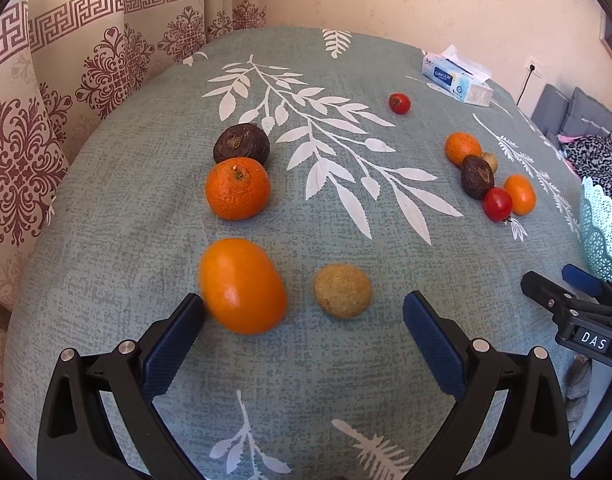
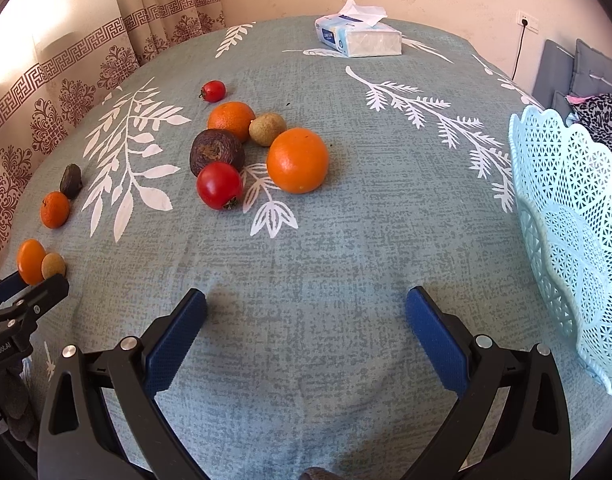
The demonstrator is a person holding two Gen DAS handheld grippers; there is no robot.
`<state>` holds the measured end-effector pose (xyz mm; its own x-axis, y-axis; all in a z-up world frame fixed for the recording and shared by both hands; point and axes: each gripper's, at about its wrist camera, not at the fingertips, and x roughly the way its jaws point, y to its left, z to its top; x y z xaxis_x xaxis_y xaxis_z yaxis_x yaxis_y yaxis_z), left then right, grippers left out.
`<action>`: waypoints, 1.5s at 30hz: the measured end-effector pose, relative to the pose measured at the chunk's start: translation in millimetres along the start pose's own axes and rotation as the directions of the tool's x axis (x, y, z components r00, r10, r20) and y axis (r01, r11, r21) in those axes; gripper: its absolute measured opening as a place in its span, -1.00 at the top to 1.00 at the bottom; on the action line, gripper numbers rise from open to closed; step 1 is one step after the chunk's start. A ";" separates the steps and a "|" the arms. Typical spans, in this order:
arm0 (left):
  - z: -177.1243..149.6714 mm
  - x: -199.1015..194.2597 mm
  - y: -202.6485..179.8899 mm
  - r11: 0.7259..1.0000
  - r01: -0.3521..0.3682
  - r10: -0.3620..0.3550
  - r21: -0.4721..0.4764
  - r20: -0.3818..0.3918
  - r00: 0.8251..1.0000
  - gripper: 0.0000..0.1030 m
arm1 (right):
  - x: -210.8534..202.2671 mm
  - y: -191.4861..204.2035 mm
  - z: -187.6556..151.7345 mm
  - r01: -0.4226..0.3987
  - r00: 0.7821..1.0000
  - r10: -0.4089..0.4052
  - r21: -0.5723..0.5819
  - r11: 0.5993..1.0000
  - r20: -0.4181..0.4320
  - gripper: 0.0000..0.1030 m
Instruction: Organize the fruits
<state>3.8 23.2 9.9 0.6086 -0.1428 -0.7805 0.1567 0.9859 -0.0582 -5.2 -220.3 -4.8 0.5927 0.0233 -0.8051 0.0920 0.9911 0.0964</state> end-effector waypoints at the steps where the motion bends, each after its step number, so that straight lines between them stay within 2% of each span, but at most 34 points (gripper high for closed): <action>1: 0.7 -0.2 2.1 1.000 -0.001 0.001 -0.005 0.001 1.000 -0.91 | -0.4 0.0 0.0 0.000 1.000 0.000 -0.007 1.000 -0.006 -0.96; 12: 0.1 -7.4 9.8 1.000 0.023 -0.023 0.008 0.010 1.000 -0.80 | -0.4 2.1 -2.3 0.010 1.000 -0.010 -0.031 0.999 -0.011 -0.96; 19: 2.7 -30.7 30.9 0.999 0.034 -0.033 -0.008 0.063 0.997 -0.78 | -0.7 1.4 -2.4 0.005 1.000 -0.005 -0.027 1.000 -0.011 -0.96; 26: 2.4 -15.6 39.2 0.997 0.060 -0.059 -0.048 0.026 0.998 -0.15 | -0.9 1.0 -2.5 0.000 1.000 0.000 -0.025 1.000 -0.012 -0.96; 30: 1.5 -10.6 38.9 0.998 0.044 -0.043 -0.039 0.034 0.998 -0.05 | -0.9 1.0 -2.1 -0.008 1.000 0.007 -0.041 0.999 -0.024 -0.96; 33: 0.4 -10.1 35.7 0.997 0.070 -0.069 -0.026 0.046 0.997 0.20 | -0.9 1.7 -2.4 -0.014 0.999 0.012 -0.066 0.998 -0.033 -0.96; 36: -1.7 -11.5 29.5 0.999 0.043 -0.044 0.004 0.059 0.997 0.22 | -2.0 2.7 -4.5 -0.018 0.999 0.015 -0.088 0.996 -0.032 -0.96; 39: -1.5 -15.7 28.0 0.999 0.050 -0.050 0.008 0.063 0.997 0.22 | -4.5 3.3 -5.8 -0.026 0.999 0.024 -0.099 0.995 -0.024 -0.96; 45: 2.6 -31.4 29.4 0.999 0.044 -0.045 0.007 0.101 0.994 0.22 | -10.9 5.5 -1.5 -0.091 0.996 0.092 -0.113 0.989 0.006 -0.94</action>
<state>-8.7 56.5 34.3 0.6762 -0.1946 -0.7106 0.1888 0.9781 -0.0882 -12.4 -214.9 3.7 0.6038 0.1136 -0.7890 -0.0532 0.9933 0.1023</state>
